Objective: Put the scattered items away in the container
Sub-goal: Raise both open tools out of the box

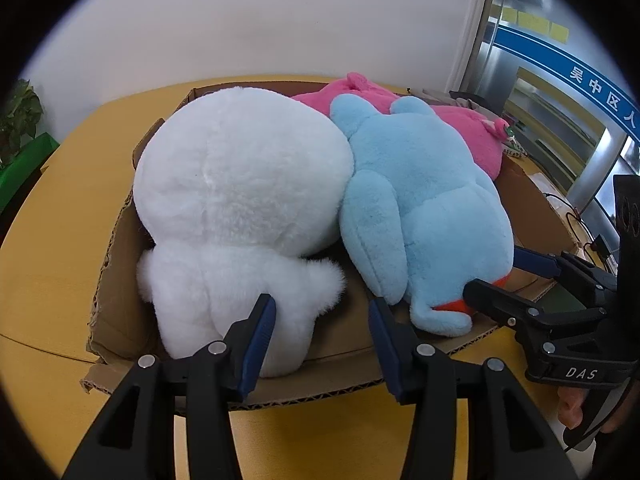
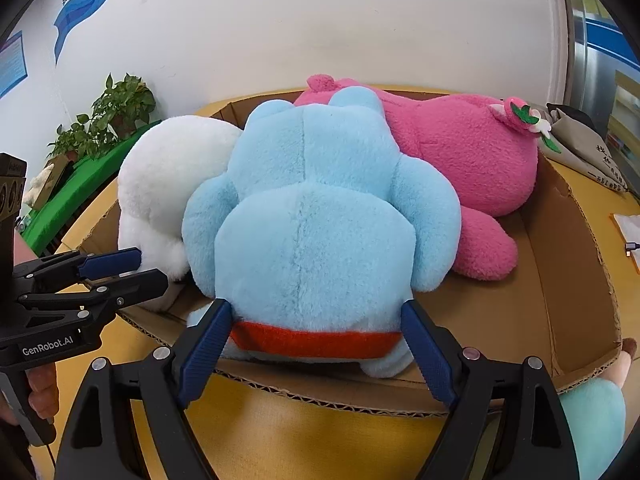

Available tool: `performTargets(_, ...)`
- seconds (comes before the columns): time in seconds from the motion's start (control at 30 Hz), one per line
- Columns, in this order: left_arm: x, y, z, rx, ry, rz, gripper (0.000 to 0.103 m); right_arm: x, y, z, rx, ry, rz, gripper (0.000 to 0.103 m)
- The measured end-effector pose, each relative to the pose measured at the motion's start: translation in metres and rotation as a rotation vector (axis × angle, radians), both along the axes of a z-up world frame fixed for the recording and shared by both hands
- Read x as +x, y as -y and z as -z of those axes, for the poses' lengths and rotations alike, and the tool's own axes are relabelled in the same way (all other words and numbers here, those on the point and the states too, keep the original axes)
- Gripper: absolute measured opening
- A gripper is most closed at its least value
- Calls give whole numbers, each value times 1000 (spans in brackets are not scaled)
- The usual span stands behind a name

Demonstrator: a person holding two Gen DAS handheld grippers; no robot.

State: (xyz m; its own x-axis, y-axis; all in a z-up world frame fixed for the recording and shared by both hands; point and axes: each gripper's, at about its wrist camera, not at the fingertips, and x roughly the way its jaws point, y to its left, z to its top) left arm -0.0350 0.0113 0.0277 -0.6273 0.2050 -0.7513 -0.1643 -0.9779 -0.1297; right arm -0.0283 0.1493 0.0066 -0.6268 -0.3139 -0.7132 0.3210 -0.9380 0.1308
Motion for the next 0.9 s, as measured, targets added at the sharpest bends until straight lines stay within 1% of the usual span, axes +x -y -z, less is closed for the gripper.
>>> performTargets(0.13,4,1,1,-1,-15,5,47,8,-2,1,3,-12,-3,88)
performTargets(0.23,6,2,2,-3,-24,8,48,13,-1,3,4,-39,2,88)
performTargets(0.33,4,0,4,-12,-31,1,49,18,0,3,2,-95,9,90)
performTargets(0.43,2,3,5,-6,-44,0,50,24,0,5,7,-167,37,94)
performTargets(0.5,2,4,5,-4,-57,5,51,23,4,5,8,-203,47,96)
performTargets(0.53,2,5,5,-2,-63,7,53,23,3,5,11,-215,56,101)
performTargets(0.57,2,4,6,-3,-72,9,56,22,3,6,16,-230,69,102)
performTargets(0.7,2,2,5,-3,-97,-6,59,26,3,6,9,-288,73,102)
performTargets(0.9,3,-3,7,-13,-120,-18,68,26,1,4,10,-287,67,102)
